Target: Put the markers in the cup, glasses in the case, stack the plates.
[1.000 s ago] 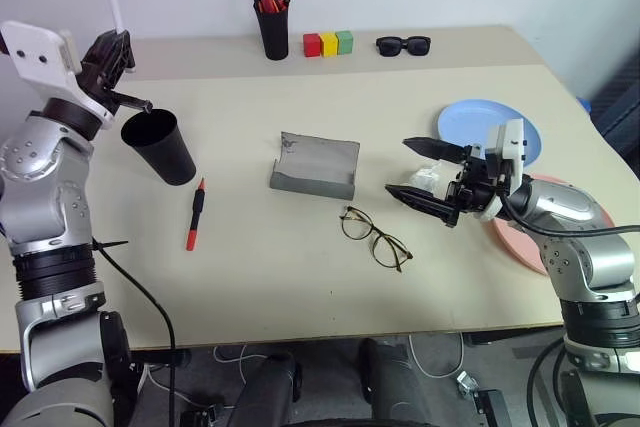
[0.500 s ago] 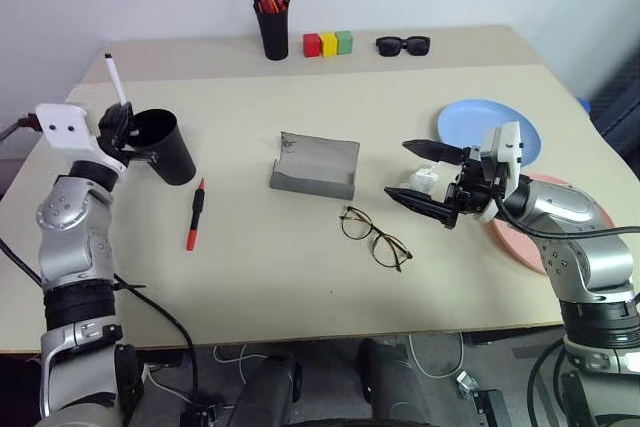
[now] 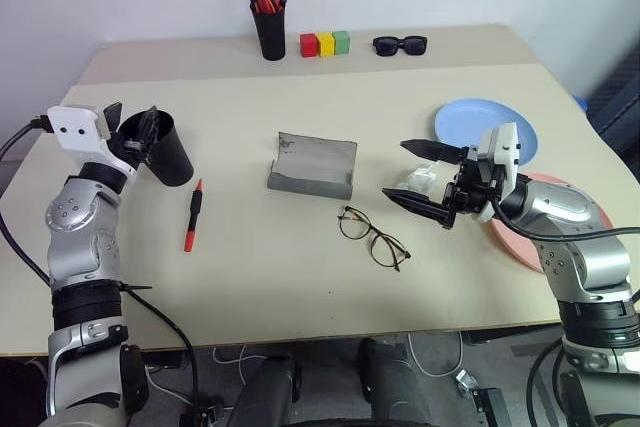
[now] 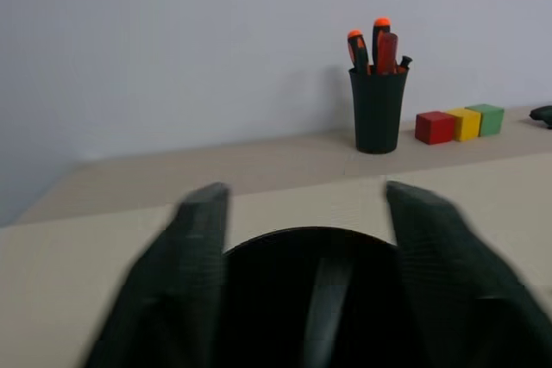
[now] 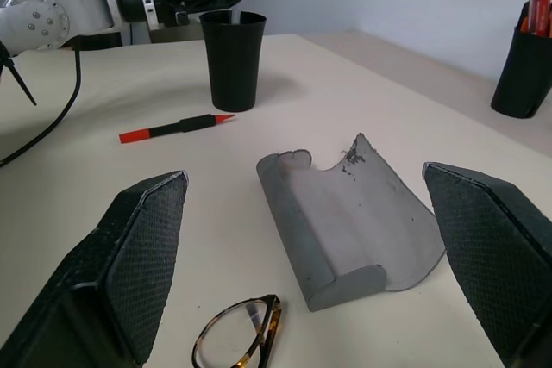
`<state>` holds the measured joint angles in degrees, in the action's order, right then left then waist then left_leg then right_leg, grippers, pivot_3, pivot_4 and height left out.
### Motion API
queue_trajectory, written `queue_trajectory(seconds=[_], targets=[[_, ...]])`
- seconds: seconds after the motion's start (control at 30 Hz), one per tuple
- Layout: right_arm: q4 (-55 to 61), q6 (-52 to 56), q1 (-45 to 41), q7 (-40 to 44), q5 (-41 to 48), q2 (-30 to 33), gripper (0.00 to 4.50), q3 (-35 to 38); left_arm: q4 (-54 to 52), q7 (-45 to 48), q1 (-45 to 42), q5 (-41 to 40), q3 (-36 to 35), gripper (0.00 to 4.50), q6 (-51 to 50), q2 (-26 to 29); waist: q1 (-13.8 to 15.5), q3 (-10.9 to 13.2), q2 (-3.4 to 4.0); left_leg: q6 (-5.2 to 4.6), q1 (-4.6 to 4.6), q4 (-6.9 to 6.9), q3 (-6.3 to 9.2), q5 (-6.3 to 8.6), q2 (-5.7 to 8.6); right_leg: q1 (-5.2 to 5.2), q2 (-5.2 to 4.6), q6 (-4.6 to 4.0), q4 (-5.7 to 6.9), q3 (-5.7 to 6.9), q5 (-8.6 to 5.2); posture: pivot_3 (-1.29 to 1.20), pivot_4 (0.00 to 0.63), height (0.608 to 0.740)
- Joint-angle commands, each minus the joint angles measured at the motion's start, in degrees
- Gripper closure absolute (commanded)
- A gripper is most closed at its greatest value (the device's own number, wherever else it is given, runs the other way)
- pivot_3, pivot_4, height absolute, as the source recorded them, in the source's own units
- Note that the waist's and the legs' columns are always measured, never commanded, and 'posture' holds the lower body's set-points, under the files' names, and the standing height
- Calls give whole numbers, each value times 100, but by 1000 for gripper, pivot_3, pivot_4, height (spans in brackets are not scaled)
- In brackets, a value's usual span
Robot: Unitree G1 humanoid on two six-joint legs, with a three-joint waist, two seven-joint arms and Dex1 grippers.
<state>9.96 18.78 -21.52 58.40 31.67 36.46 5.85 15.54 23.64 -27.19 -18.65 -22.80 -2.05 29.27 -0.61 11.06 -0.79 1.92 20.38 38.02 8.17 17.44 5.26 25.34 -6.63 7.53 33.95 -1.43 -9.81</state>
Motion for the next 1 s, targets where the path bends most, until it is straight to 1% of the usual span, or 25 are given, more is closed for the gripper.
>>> queue_trajectory(seconds=[0.03, 0.1, 0.17, 0.3, 0.33, 0.4, 0.5, 0.6, 0.67, 0.8, 0.9, 1.0], targets=[[91, -114, -122, 20, 6, -17, 0, 21, -477, 63, -22, -183, -42, 46, -111, 96, 0, 0, 0, 0, 0, 0, 0, 0, 0, 0, 0, 0, 0, 0, 0, 0, 150, 740], [63, -128, -128, 20, -4, -24, 0, 15, -870, 133, 81, -347, -10, 46, -454, 148, -1, 0, 0, 0, 1, 0, 0, 0, -1, 0, 0, 0, 0, 0, 0, 0, 150, 740], [33, -157, -146, 15, -21, -30, 0, 5, -1488, 227, 238, -492, 97, 46, -1000, 287, -12, 0, 0, 0, 1, 0, 0, 0, -2, 0, 0, 0, 0, 0, 0, 0, 150, 740], [-54, -206, -175, 27, -39, -42, 0, -8, -3016, 202, 461, -1251, 192, 46, -2618, 693, -16, 1, -1, -1, 1, 0, 0, 1, -6, 1, 0, 0, 2, -1, 0, 0, 150, 740], [-78, -226, -175, 36, -49, -53, 0, -15, -3326, 71, 486, -1381, 197, 46, -3077, 802, -16, 1, -1, -1, 1, 0, 1, 1, -6, 1, 0, 0, 3, 0, -1, 0, 150, 740], [-132, -260, -187, 52, -72, -82, 0, -37, -3893, -446, 558, -1299, 251, 46, -3951, 977, -12, 1, -1, -1, -1, 0, 1, 1, -6, 0, 0, 0, 4, 0, -1, 0, 150, 740], [-210, -304, -228, 75, -100, -126, 0, -65, -4479, -1080, 640, -1260, 337, 46, -5146, 1083, -16, 0, 0, -1, -4, -1, 1, 1, -5, -2, 0, 1, 5, -1, -1, 0, 150, 740], [-297, -330, -291, 105, -114, -173, 0, -98, -4875, -1461, 568, -1540, 344, 46, -6047, 827, -15, 0, 0, -1, -4, 0, 1, 0, -3, -1, 6, 0, 7, -1, -1, 0, 150, 740], [-334, -350, -316, 130, -139, -196, 0, -118, -5075, -1743, 519, -1515, 427, 46, -6721, 733, -14, 1, 0, 0, -3, 0, 1, 0, -2, 0, 6, 0, 7, -1, -1, 0, 150, 740], [-362, -376, -329, 149, -163, -207, 0, -132, -5108, -2128, 495, -1444, 261, 46, -7701, 312, -11, 0, 0, 0, -3, -1, 2, 0, 0, -1, 6, 0, 6, -1, -1, 0, 150, 740], [-368, -387, -339, 149, -165, -205, 0, -139, -5122, -2165, 498, -1442, 183, 46, -8180, 79, -12, 0, 0, 0, -3, -1, 2, 0, 1, 0, 6, -1, 7, -1, -1, 0, 150, 740], [-373, -409, -324, 155, -186, -206, 0, -151, -5015, -2235, 615, -1256, 97, 46, -8414, -42, -13, 1, 0, 1, -3, -1, 2, 0, 1, -1, 7, -1, 6, -1, -1, 0, 150, 740]])
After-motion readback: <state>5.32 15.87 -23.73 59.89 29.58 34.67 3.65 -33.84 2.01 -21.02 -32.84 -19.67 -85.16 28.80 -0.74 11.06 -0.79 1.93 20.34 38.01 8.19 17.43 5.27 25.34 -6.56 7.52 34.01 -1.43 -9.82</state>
